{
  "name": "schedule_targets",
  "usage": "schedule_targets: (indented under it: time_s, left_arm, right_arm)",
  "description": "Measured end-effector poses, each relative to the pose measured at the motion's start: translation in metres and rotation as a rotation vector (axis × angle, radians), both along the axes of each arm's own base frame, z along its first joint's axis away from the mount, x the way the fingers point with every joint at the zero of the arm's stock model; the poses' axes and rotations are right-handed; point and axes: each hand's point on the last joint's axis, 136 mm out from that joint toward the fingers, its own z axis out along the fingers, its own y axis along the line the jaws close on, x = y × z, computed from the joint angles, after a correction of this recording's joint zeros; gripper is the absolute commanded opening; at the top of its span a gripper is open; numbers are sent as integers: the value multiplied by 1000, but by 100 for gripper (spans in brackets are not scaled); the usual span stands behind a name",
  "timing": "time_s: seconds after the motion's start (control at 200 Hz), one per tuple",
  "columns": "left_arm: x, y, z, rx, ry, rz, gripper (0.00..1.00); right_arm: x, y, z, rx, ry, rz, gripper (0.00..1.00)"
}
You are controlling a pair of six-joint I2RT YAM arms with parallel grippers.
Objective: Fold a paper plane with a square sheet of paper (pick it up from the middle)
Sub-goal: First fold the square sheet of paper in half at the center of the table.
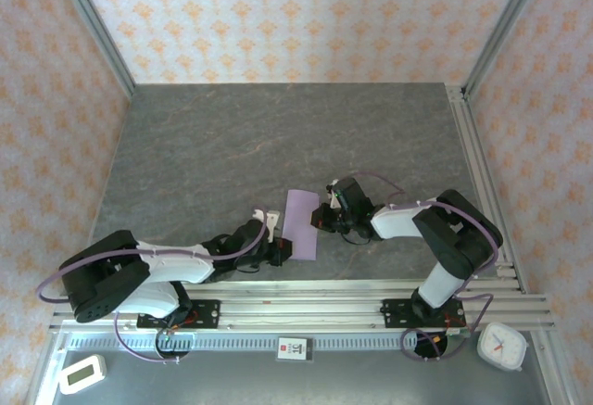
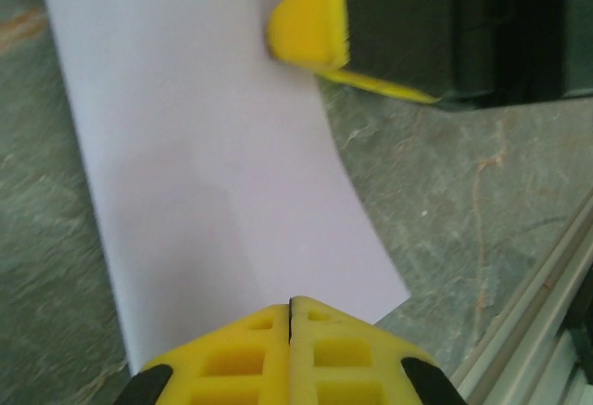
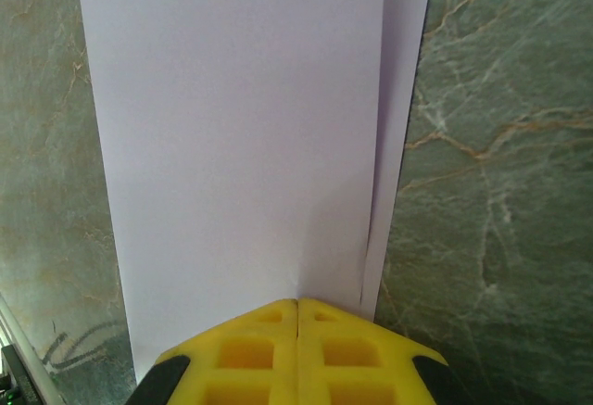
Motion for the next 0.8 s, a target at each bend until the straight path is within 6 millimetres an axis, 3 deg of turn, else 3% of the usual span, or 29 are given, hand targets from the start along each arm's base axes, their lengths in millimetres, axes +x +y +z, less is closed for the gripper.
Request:
schedule_targets:
  time_s: [0.14,0.505,0.636,0.801]
  left_arm:
    - [-8,10,-19,34,33,5,0]
    - [-6,10,-15,8,21,18,0]
    - [8,6,12,-4,-38,47,0]
    - [66,0,73,-66,-166,127,0]
  right_arm:
    - [0,0,0,0,0,0,0]
    - [0,0,0,1,0,1,0]
    - [0,0,0,0,-2,4,0]
    - [0,0,0,-7,-11,18,0]
